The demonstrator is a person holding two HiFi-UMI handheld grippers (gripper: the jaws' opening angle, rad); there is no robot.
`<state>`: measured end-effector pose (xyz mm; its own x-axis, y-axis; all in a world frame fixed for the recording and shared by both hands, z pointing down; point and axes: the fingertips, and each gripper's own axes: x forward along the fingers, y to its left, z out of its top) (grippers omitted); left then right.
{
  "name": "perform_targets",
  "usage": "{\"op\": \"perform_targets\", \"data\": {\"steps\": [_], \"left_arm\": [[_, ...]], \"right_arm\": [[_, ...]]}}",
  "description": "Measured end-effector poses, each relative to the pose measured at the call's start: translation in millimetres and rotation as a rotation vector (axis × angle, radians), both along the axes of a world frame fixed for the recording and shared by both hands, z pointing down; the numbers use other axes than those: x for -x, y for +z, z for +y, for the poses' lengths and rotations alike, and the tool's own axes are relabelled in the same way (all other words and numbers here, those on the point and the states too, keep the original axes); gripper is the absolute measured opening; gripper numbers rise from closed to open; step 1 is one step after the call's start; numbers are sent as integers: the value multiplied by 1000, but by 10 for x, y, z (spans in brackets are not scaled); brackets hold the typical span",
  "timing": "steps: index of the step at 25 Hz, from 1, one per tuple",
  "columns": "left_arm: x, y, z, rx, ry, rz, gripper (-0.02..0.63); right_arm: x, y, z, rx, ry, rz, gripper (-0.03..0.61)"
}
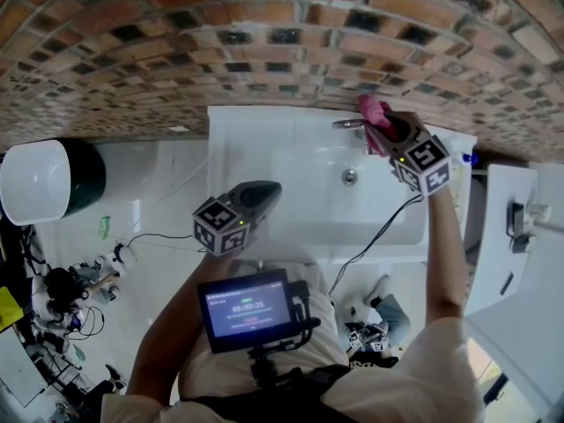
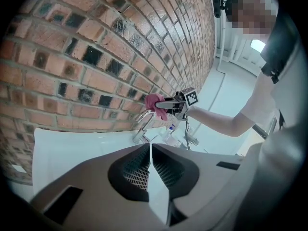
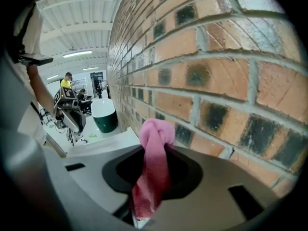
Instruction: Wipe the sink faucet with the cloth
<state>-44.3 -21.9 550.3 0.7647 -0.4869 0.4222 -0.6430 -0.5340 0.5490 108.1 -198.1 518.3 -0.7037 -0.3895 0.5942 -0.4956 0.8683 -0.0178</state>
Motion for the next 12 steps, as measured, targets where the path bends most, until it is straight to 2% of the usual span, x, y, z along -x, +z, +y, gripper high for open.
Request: {"op": "perform_targets", "data": {"steps": [6,9,12], "left_arm": [[47,-11,-32,-5,4,9,0],[69,-11,-25,-4,8,15,0],[116,-7,-25,-4,7,19,0]], "right_arm": [[369,102,92,-12,29,52,104],[552,172,90,-56,70,87,104],[642,286,104,-122,115,170,104]]}}
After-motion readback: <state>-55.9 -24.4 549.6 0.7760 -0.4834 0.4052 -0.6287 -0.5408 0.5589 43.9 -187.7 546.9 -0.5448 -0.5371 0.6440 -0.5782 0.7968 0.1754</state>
